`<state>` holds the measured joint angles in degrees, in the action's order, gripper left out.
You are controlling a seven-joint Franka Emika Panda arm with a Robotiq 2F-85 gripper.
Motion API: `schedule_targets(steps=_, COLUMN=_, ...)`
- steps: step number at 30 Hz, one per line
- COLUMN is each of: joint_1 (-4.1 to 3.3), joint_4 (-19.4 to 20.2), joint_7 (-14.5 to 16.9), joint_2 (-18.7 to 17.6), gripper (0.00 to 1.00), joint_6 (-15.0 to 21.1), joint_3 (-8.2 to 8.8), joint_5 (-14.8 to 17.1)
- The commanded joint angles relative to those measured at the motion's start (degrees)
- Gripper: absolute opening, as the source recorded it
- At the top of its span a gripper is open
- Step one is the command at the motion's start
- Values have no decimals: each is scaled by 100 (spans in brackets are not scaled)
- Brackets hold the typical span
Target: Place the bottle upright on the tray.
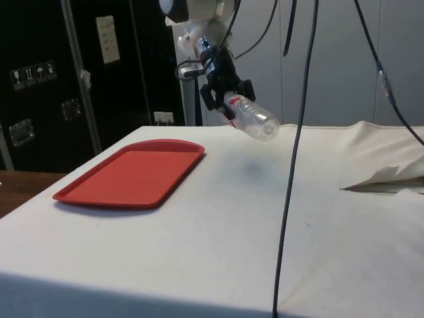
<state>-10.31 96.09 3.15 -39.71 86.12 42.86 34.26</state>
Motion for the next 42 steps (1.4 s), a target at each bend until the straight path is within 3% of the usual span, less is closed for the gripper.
schedule_targets(steps=1, joint_1=-17, joint_4=-6, joint_7=-29, joint_2=40, gripper=33, joint_6=-11, joint_3=29, joint_5=-23)
schedule_targets(steps=6, joint_1=-34, joint_4=-69, joint_7=-97, joint_2=103, gripper=33, joint_6=-86, joint_3=86, joint_5=-40)
schedule_targets(steps=7, joint_1=0, joint_4=-80, joint_7=-63, joint_2=63, gripper=33, joint_6=-86, joint_3=52, joint_5=-6)
schedule_targets(steps=8, joint_1=-40, joint_4=-74, joint_7=-126, joint_2=143, gripper=33, joint_6=-86, joint_3=92, joint_5=-69)
schedule_targets(steps=15, joint_1=-46, joint_4=-86, joint_7=-223, joint_2=327, gripper=33, joint_6=-86, joint_3=97, joint_5=-178)
schedule_targets(steps=17, joint_1=-11, joint_4=-92, joint_7=-212, joint_2=332, gripper=33, joint_6=-86, joint_3=63, joint_5=-178)
schedule_targets(steps=18, joint_1=-46, joint_4=-92, joint_7=-269, joint_2=407, gripper=33, joint_6=-80, joint_3=92, joint_5=-229)
schedule_targets(steps=27, joint_1=-74, joint_4=-80, joint_7=-355, joint_2=567, gripper=33, joint_6=29, joint_3=97, joint_5=-355)
schedule_targets(steps=28, joint_1=-23, joint_4=-126, joint_7=-327, joint_2=533, gripper=33, joint_6=-52, joint_3=63, joint_5=-332)
schedule_targets(steps=29, joint_1=-86, joint_4=-74, joint_7=-361, joint_2=590, gripper=33, joint_6=69, joint_3=103, joint_5=-372)
schedule_targets(steps=35, joint_1=-126, joint_4=-34, joint_7=-395, joint_2=682, gripper=33, joint_6=201, joint_3=109, joint_5=-464)
schedule_targets(steps=36, joint_1=-57, joint_4=-109, joint_7=-361, joint_2=619, gripper=33, joint_6=74, joint_3=69, joint_5=-441)
schedule_targets(steps=37, joint_1=-132, joint_4=-29, joint_7=-401, joint_2=699, gripper=33, joint_6=223, joint_3=109, joint_5=-476)
schedule_targets(steps=42, joint_1=-172, joint_4=29, joint_7=-424, joint_2=773, gripper=33, joint_6=338, joint_3=109, joint_5=-533)
